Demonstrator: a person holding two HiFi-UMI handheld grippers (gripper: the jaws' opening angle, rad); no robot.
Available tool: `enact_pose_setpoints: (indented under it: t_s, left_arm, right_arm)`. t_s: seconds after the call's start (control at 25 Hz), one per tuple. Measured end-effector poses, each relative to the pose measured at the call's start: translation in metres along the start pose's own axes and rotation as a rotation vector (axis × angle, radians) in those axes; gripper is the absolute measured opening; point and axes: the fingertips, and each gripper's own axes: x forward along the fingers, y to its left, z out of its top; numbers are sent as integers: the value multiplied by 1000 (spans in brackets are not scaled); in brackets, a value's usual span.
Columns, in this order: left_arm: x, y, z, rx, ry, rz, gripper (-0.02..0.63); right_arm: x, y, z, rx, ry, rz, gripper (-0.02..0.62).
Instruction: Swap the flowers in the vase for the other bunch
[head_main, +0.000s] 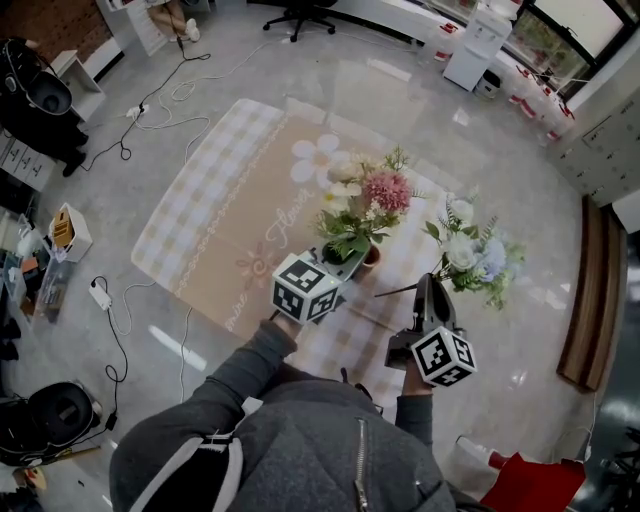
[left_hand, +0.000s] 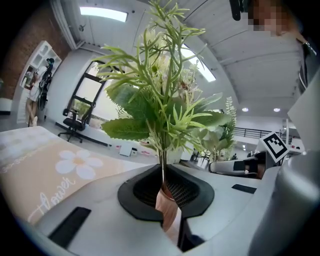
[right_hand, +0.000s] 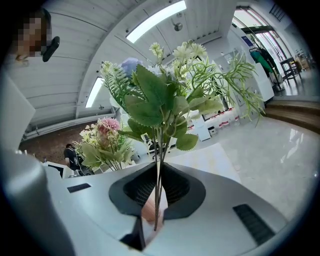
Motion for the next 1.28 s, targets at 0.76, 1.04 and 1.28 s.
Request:
enact_pose_setpoints:
  t_s: [0.76,1.04,1.28]
  left_arm:
    - [-10,-13,37,47,-56,6,29]
    - [-14,-19,57,63,-82,-4,28]
    - [-17,-23,80,84,-107,-22,28]
  right_arm:
    - [-13,8,9,-2,-37,37,34]
    - [-17,10,11,-5,-41,46,34]
    - [-21,14,12,-7,-42,55,34]
